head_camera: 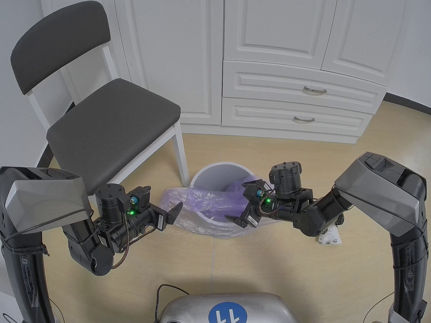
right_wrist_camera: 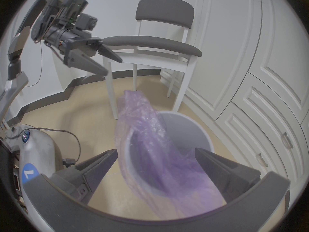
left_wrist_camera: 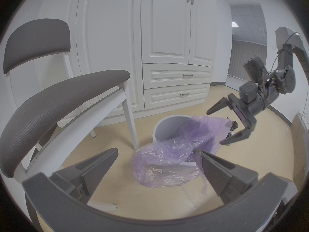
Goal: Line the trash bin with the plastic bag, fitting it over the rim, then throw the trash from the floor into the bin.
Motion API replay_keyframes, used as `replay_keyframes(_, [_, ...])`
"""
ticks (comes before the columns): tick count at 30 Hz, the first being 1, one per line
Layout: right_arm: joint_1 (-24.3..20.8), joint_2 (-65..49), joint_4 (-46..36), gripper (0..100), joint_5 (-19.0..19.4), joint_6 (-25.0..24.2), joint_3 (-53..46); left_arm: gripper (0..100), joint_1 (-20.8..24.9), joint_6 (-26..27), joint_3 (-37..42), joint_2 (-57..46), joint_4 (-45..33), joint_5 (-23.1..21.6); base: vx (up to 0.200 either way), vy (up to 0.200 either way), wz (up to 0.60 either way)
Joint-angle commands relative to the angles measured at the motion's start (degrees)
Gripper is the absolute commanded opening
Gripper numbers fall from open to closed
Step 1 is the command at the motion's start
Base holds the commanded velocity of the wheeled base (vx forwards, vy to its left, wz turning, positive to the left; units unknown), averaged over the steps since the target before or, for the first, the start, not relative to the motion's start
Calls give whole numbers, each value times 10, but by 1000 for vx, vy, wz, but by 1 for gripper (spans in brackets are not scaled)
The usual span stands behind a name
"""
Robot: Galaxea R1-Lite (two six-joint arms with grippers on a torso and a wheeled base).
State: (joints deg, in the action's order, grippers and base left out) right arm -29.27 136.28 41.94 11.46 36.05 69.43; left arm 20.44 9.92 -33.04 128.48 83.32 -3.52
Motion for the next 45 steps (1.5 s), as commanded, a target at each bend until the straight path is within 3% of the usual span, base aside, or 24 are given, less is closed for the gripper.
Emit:
replay_keyframes(1, [15,46,-12,100,7,3,59,100,-5,1,-4,5,2,-1,0,0,0])
replay_keyframes(24, [20,116,-10,100,1,-14,120,100,-9,0,-17,20,5,3,0,0,0])
replay_keyframes(25, [19,116,-10,0,1,-14,120,100,-9,0,-17,20,5,3,0,0,0])
replay_keyframes(36, [13,115,-11,0,-4,-16,146,100,-10,0,-18,20,6,4,0,0,0])
replay_keyframes(42, [7,133,-11,0,-69,-71,230,100,-13,0,-19,20,17,4,0,0,0])
replay_keyframes(43, [5,152,-10,0,-97,-96,276,100,-13,0,-21,21,18,4,0,0,0])
replay_keyframes(45, [5,172,-13,0,-116,-111,327,100,-13,0,-21,21,18,4,0,0,0])
